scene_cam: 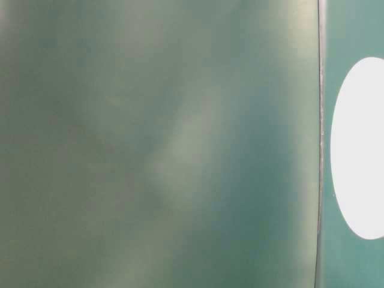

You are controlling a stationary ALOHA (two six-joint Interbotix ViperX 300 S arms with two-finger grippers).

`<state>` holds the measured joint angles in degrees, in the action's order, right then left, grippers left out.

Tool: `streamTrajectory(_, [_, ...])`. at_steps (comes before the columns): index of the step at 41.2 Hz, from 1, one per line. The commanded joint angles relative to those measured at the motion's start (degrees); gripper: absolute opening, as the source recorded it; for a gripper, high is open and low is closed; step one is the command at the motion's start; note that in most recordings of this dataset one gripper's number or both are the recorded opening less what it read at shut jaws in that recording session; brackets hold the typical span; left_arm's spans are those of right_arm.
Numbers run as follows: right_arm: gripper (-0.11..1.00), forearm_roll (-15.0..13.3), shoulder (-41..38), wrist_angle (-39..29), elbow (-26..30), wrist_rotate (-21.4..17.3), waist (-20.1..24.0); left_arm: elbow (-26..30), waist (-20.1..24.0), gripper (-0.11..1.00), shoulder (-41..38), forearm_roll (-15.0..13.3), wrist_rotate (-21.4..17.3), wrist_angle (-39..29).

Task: Grip the spoon and scoop the red block from the bowl with right arm.
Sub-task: 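Lower the right gripper onto the spoon handle and close it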

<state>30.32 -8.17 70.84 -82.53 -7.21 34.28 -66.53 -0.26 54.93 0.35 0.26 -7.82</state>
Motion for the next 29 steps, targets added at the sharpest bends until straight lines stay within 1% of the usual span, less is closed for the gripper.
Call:
streamTrajectory(1, [0.45,0.1,0.4,0.8,0.3,-0.2,0.2,1.3,-0.1,0.00,-0.4,0.1,-0.1,0.4])
streamTrajectory(29, [0.44,0.3,0.4,1.3,0.4,-0.1,0.2,1.3,-0.1,0.00,-0.4,0.1,0.0,0.4])
